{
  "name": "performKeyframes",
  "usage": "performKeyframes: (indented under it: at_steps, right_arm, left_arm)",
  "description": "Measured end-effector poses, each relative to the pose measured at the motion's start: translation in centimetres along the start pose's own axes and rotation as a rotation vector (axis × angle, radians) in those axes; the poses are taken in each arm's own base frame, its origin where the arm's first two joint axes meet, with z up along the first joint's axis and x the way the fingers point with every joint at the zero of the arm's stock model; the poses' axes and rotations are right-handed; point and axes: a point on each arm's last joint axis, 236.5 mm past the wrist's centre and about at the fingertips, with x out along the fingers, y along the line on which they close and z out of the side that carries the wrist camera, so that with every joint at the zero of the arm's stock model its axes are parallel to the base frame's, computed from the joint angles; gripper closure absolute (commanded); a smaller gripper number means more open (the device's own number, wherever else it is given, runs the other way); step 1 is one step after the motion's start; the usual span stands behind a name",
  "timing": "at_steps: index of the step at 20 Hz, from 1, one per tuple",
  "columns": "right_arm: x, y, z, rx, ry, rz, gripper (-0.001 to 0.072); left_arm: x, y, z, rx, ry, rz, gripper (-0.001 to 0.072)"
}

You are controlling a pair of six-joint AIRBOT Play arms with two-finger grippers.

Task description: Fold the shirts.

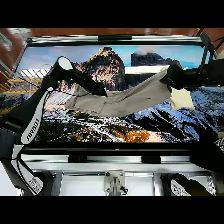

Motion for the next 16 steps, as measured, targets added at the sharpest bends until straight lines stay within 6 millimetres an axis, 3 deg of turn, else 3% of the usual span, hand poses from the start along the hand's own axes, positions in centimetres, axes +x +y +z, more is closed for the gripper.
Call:
performKeyframes:
  at_steps: [6,11,14,16]
  right_arm:
    - [-2.9,1.8,-0.5,-0.011,-0.04,0.017,0.0645]
    - [-4.1,2.7,-0.7,0.008,-0.062,0.029,0.0645]
    - [-4.3,2.8,-0.7,0.019,-0.066,0.031,0.0646]
    - [-4.1,2.7,-0.7,0.022,-0.064,0.03,0.0646]
  left_arm:
    - [6.6,-3.7,0.2,-0.009,-0.021,0.001,0.0683]
    - [13.0,-8.4,-1.8,-0.012,0.022,-0.07,0.0683]
    - [13.2,-8.3,-1.4,-0.022,0.002,-0.069,0.0685]
    - [10.7,-7.5,0.3,-0.017,-0.05,-0.043,0.0685]
